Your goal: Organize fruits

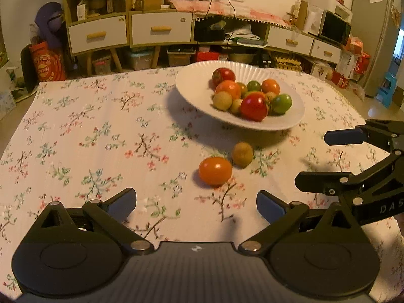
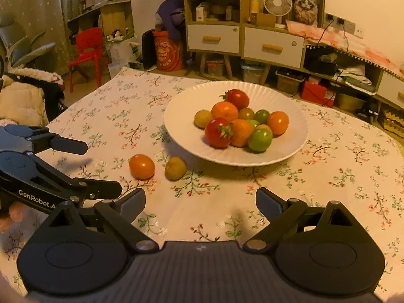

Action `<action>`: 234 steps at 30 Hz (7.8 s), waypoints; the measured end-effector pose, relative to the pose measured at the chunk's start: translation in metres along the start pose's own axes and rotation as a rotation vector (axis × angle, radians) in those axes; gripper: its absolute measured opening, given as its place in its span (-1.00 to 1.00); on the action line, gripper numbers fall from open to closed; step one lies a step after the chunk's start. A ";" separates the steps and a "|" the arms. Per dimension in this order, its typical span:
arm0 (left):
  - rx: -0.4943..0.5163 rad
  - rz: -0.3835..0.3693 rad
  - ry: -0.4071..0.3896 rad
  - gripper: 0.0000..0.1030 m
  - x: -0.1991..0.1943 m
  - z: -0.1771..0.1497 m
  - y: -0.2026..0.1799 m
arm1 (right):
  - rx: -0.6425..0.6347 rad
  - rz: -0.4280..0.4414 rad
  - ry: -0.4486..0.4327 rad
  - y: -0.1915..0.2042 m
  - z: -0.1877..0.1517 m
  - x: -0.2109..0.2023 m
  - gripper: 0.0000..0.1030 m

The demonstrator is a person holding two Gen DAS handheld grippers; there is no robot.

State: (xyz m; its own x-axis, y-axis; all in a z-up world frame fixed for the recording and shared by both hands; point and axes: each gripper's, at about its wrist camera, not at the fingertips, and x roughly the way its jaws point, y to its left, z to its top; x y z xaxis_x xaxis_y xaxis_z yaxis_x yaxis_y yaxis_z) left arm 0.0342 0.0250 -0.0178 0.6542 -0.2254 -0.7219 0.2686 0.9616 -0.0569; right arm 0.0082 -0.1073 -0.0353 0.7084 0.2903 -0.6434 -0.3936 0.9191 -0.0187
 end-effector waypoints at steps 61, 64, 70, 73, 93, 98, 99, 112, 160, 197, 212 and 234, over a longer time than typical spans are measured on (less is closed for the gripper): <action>0.010 -0.001 0.003 -0.31 0.009 -0.004 0.004 | -0.051 0.029 0.007 0.017 -0.003 0.032 0.66; 0.012 0.006 0.004 -0.31 0.005 -0.005 0.007 | -0.076 0.047 -0.004 0.023 0.000 0.037 0.50; 0.011 0.011 0.010 -0.31 0.000 -0.009 0.009 | -0.136 0.051 -0.004 0.032 0.001 0.045 0.17; 0.011 0.010 0.012 -0.31 -0.002 -0.010 0.010 | -0.152 0.050 -0.008 0.033 0.002 0.045 0.12; 0.012 0.008 0.030 -0.31 0.002 -0.013 0.008 | -0.128 0.043 -0.023 0.030 0.007 0.050 -0.54; 0.015 0.005 0.025 -0.31 0.000 -0.013 0.007 | -0.127 0.056 -0.019 0.030 0.007 0.049 -0.54; 0.016 0.003 0.024 -0.31 -0.001 -0.013 0.007 | -0.126 0.060 -0.016 0.030 0.007 0.048 -0.54; -0.005 -0.002 -0.006 -0.31 -0.009 -0.005 0.004 | -0.117 0.075 -0.005 0.029 0.002 0.029 -0.54; -0.009 -0.102 -0.038 -0.31 0.067 0.136 -0.061 | 0.099 0.007 -0.185 -0.093 0.058 0.026 -0.54; -0.167 -0.084 0.085 -0.25 0.122 0.179 -0.054 | 0.088 0.120 -0.158 -0.122 0.062 0.059 -0.54; -0.178 -0.047 0.022 0.08 0.092 0.165 -0.038 | 0.083 0.121 -0.157 -0.111 0.063 0.050 -0.05; -0.166 0.041 -0.018 0.85 0.019 0.111 -0.017 | 0.132 -0.079 -0.084 -0.087 0.058 0.008 0.67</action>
State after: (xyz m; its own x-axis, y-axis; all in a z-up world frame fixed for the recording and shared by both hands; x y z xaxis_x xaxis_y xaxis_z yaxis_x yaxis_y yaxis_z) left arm 0.1203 -0.0132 0.0455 0.6751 -0.1872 -0.7136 0.1220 0.9823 -0.1423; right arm 0.0825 -0.1699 0.0058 0.7828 0.2318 -0.5775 -0.2582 0.9654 0.0374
